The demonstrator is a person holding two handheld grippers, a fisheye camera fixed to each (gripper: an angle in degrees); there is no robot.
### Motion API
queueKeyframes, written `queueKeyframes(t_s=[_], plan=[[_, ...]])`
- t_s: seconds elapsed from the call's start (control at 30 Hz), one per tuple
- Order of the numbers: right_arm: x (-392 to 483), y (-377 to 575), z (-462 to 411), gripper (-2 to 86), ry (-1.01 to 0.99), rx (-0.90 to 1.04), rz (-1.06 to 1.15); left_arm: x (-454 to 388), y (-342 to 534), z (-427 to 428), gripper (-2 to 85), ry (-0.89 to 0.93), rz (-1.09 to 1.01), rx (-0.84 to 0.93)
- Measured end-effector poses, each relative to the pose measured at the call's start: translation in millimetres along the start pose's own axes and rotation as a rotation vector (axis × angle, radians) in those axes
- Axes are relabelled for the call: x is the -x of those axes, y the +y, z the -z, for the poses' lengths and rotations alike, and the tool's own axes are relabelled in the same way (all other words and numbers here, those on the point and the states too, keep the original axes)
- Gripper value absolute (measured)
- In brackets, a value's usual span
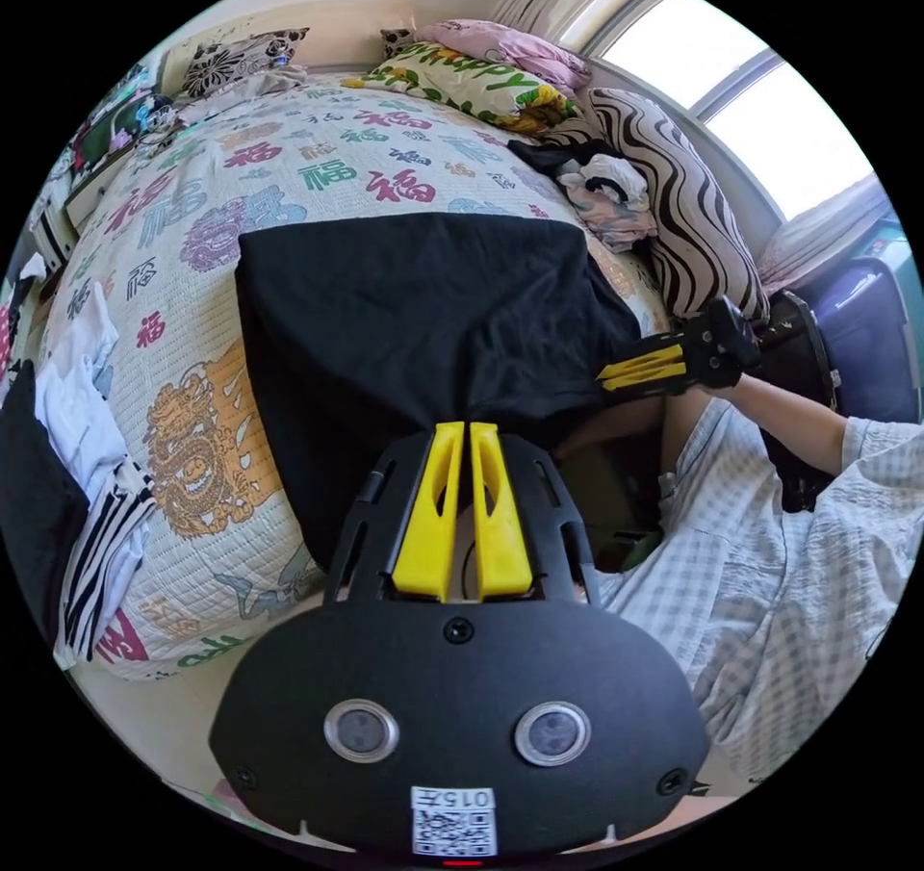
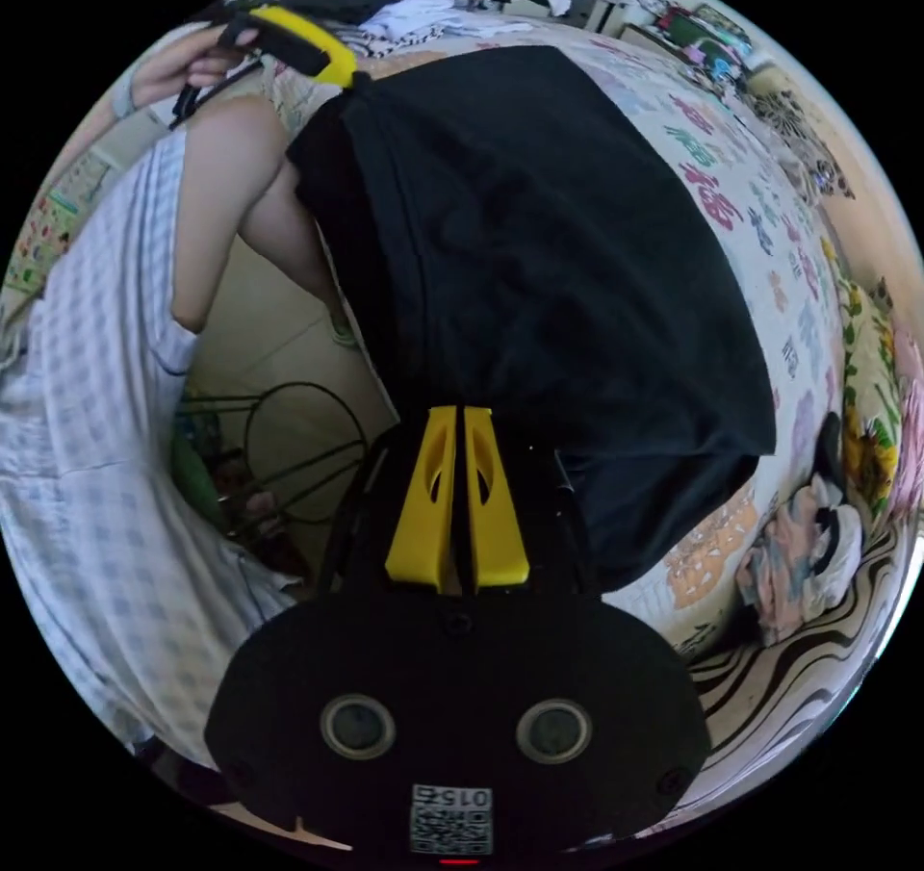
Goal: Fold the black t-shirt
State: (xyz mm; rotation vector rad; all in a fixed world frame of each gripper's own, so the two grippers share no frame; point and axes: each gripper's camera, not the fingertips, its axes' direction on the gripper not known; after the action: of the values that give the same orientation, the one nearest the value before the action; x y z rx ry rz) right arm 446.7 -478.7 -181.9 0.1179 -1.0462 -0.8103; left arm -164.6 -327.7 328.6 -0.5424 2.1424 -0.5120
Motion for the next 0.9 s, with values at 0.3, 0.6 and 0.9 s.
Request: queueKeyframes(t_s=[0.3,0.6,0.9], plan=[[-24,60,27,-0.8,-0.012,0.036,0.026,-27,20,-2,0.3,-0.025,-0.153,0.125],[-75,74,25,-0.3,-0.106,0.143,0.007,-5,6,-39,0.7,-0.068,-0.165,0.335],[-219,144,95,6.2,-0.506,-0.192,-0.38,67,-7,30,4.5,0.043,-0.181,0.468]])
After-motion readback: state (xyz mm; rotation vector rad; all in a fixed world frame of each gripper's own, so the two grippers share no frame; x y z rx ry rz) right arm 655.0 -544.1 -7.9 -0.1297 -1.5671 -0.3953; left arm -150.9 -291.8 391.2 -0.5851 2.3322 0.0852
